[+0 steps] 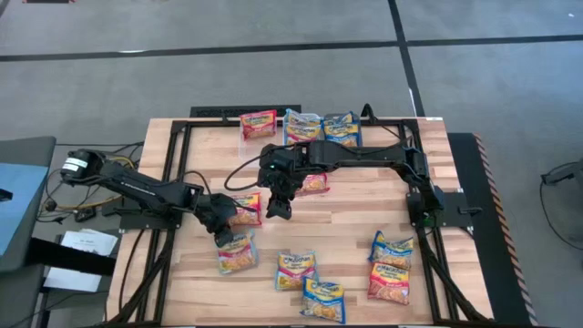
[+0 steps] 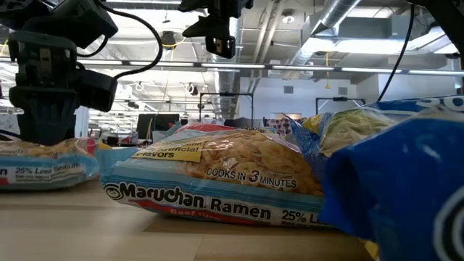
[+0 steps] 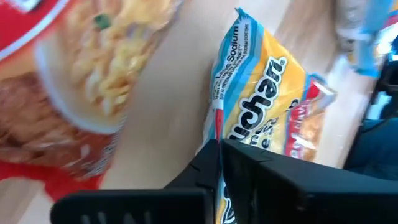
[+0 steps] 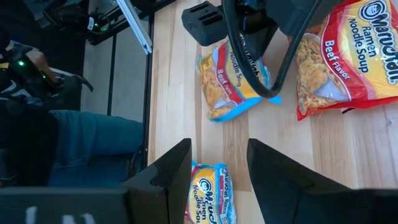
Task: Sort Maruchan noodles
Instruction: Put the light blue noodle pack into the white bin
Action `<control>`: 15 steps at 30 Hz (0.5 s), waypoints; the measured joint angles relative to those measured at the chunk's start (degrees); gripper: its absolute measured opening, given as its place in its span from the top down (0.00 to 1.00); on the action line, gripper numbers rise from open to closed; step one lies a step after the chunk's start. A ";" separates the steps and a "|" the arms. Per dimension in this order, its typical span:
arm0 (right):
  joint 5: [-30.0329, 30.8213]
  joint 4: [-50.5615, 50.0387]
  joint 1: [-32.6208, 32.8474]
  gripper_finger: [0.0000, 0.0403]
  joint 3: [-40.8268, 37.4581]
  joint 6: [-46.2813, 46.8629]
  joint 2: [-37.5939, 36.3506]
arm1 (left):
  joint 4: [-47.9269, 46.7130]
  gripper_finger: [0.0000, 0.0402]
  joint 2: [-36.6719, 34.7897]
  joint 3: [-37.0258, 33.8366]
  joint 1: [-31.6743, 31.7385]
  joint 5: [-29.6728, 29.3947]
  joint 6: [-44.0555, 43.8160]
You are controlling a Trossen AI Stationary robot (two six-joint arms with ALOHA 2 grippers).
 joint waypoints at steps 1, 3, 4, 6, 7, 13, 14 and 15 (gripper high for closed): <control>0.00 -0.16 0.00 0.55 0.00 0.34 0.00 | 0.87 0.99 0.00 0.00 0.00 0.23 -0.20; -0.02 -1.49 -0.18 0.55 0.02 0.58 0.00 | 3.12 1.00 -0.02 0.00 0.00 0.90 -0.77; -0.04 -2.58 -0.32 0.55 0.02 0.55 0.00 | 4.46 1.00 0.00 0.00 0.00 1.22 -0.75; -0.02 -5.15 -0.62 0.55 0.02 0.50 -0.13 | 7.73 1.00 0.00 0.00 0.00 1.37 -0.77; -0.01 -6.91 -0.84 0.55 0.01 0.16 -0.53 | 9.26 1.00 -0.02 0.00 0.00 1.24 -0.91; 0.52 -14.25 -2.30 0.56 -0.06 -3.57 -2.11 | 13.43 1.00 -0.02 0.55 0.00 0.07 -1.71; 0.83 -15.07 -2.32 0.57 0.01 -4.27 -2.39 | 13.45 1.00 -0.02 0.63 0.00 0.04 -1.72; 1.65 -16.39 -2.34 0.57 0.17 -5.03 -2.67 | 13.48 1.00 -0.02 0.63 0.00 0.04 -1.77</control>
